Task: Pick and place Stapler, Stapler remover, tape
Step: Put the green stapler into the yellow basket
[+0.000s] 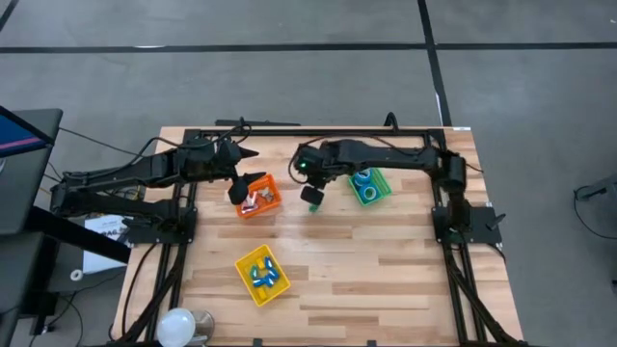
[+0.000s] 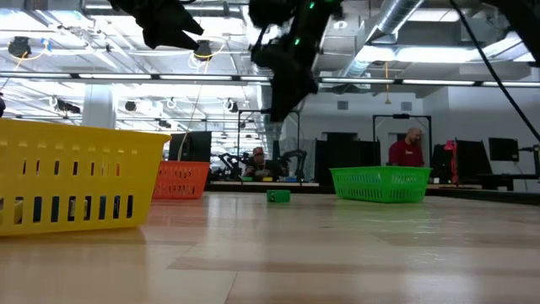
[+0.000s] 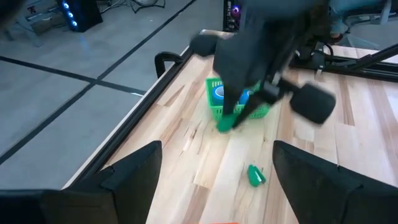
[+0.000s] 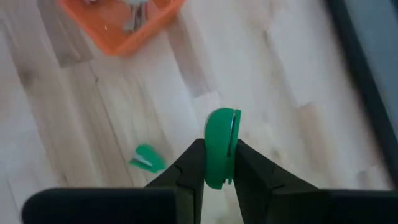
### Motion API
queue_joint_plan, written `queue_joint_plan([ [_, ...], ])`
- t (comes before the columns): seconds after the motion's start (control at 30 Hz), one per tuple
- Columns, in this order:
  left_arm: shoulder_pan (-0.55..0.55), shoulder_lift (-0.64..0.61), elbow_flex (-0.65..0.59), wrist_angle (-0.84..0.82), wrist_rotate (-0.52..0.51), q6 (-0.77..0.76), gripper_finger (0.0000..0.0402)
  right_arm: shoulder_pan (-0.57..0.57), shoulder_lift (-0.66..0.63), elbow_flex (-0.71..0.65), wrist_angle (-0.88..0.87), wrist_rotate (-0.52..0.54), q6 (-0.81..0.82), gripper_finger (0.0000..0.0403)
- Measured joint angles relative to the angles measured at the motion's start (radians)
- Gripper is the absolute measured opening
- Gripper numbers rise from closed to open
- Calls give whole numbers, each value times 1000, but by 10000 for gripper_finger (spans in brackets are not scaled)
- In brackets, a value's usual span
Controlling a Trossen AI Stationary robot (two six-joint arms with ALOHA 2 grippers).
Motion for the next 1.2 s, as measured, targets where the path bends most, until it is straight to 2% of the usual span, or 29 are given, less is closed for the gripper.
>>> queue_joint_plan([
  [0.3, 0, 0, 0, 4, 0, 0, 296, -18, -230, -120, 44, 1, -106, 59],
  [0.6, 0, 0, 0, 7, -20, 1, 296, -41, -568, -452, 154, 0, -47, 59],
  [0.77, 0, 0, 0, 16, -26, 1, 296, -43, -732, -584, 245, 0, -19, 59],
  [1.03, 0, 0, 0, 23, -26, 1, 296, -25, -875, -704, 260, -1, -17, 59],
  [1.2, 0, 0, 0, 26, -26, 1, 296, -16, -919, -782, 348, -4, 7, 59],
])
